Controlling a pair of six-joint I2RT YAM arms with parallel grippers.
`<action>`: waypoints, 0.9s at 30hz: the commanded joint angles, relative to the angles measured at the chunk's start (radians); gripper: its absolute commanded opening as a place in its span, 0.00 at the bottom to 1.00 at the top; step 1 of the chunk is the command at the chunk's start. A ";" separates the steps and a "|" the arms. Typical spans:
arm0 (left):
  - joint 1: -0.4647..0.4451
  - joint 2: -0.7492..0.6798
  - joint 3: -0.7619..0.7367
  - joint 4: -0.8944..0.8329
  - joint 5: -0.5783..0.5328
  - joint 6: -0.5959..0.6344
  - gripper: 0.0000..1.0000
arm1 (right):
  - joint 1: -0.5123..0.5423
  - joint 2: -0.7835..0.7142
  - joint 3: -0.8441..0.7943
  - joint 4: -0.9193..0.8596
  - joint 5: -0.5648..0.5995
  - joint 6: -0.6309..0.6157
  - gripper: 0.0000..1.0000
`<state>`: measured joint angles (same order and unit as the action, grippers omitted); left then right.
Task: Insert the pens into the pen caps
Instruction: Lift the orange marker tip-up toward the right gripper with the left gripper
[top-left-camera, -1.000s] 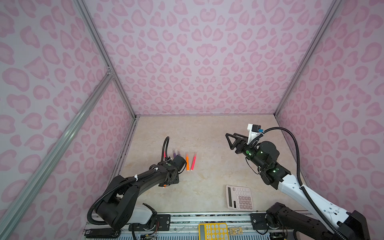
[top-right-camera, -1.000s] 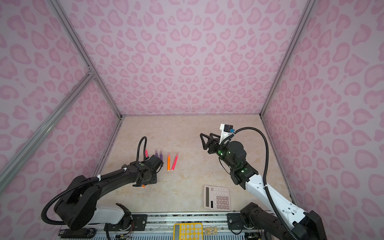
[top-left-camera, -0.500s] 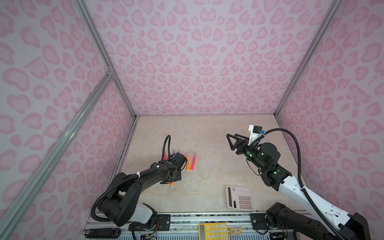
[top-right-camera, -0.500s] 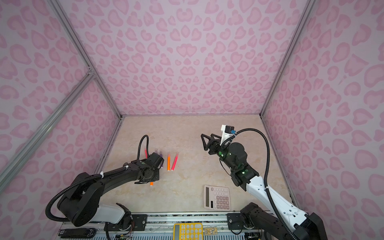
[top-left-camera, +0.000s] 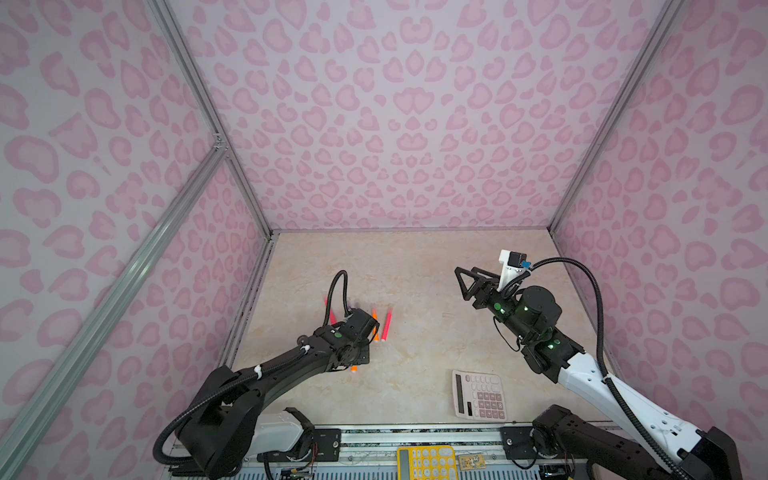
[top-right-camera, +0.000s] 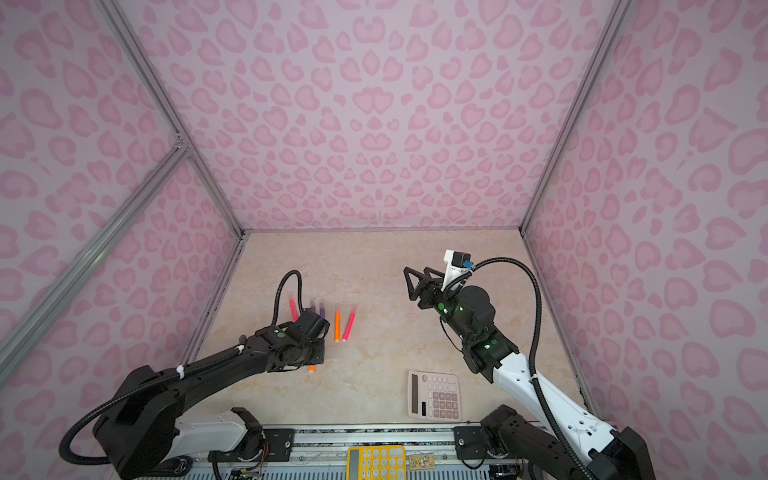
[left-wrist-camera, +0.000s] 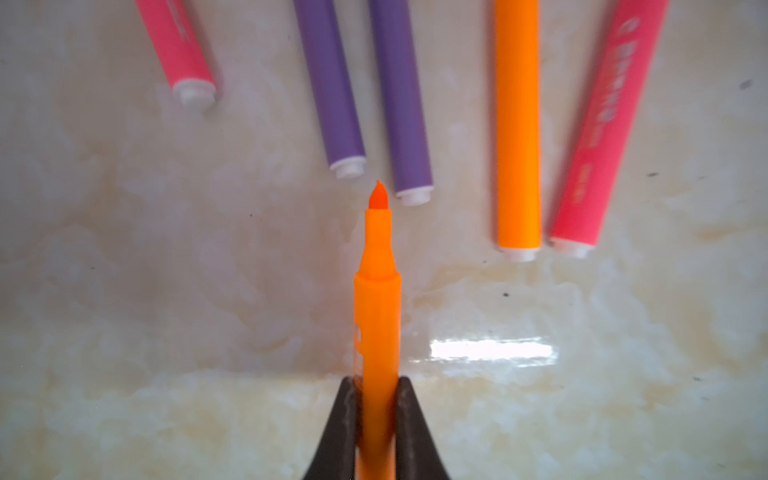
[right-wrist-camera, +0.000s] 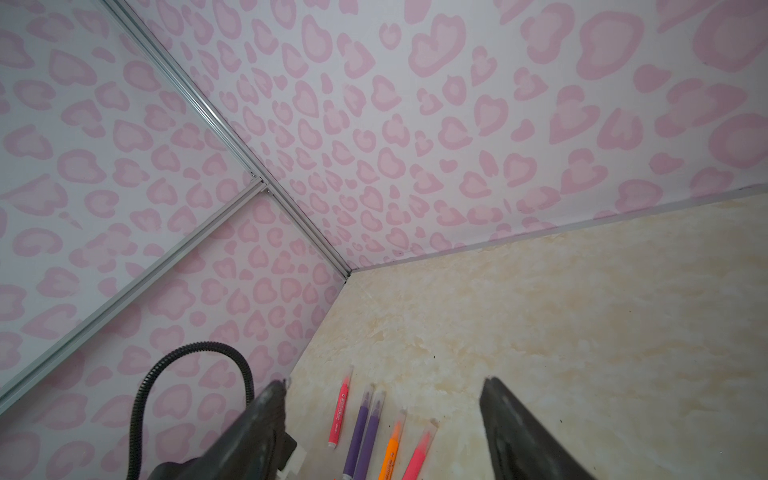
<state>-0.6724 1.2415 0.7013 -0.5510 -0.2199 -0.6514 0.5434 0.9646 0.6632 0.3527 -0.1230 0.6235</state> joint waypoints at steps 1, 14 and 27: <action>-0.015 -0.047 0.061 0.063 0.000 0.027 0.04 | 0.000 0.005 -0.009 0.021 0.025 -0.010 0.75; 0.014 0.262 0.313 0.617 0.552 -0.009 0.03 | 0.000 0.017 -0.063 0.077 0.108 0.083 0.73; -0.020 0.222 0.167 0.778 0.381 0.321 0.04 | 0.140 0.237 0.043 0.130 0.114 0.076 0.69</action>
<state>-0.6884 1.4918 0.8734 0.1513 0.1993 -0.3931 0.6624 1.1687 0.6891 0.4477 -0.0193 0.7143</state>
